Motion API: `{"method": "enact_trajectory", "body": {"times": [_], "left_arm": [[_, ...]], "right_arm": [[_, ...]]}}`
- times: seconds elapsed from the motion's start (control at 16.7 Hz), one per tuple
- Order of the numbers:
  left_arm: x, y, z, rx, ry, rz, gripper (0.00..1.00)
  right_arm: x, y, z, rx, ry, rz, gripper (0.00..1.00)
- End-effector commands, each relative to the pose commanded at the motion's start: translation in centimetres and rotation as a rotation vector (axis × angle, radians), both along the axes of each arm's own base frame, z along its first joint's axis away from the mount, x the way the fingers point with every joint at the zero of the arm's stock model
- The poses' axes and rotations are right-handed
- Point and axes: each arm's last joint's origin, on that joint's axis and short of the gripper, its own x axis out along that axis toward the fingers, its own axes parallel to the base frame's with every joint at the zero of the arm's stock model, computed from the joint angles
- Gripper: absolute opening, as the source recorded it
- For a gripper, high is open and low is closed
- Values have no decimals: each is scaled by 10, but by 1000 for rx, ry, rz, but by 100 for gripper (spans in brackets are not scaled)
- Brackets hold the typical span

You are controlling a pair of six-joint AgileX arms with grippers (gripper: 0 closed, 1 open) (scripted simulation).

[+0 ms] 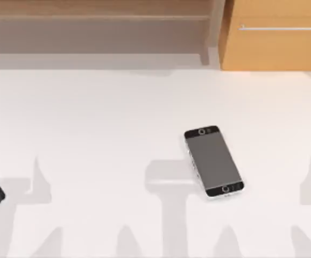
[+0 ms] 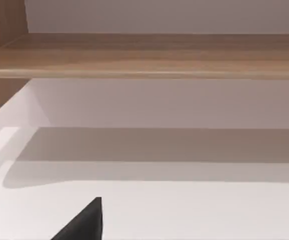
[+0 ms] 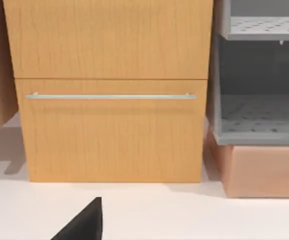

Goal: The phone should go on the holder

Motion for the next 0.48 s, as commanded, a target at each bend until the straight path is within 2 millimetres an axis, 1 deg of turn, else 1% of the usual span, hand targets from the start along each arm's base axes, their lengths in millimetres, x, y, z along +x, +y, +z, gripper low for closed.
{"method": "enact_trajectory", "body": {"times": [0.12, 0.24, 0.36, 0.48], "left_arm": [[0, 0, 0, 0, 0, 0, 100], [0, 0, 0, 0, 0, 0, 100], [0, 0, 0, 0, 0, 0, 100], [0, 0, 0, 0, 0, 0, 100]], "right_arm": [[0, 0, 0, 0, 0, 0, 100], [0, 1, 6, 6, 15, 9, 100], [1, 5, 22, 17, 47, 27, 100], [4, 10, 46, 31, 94, 54, 100]]}}
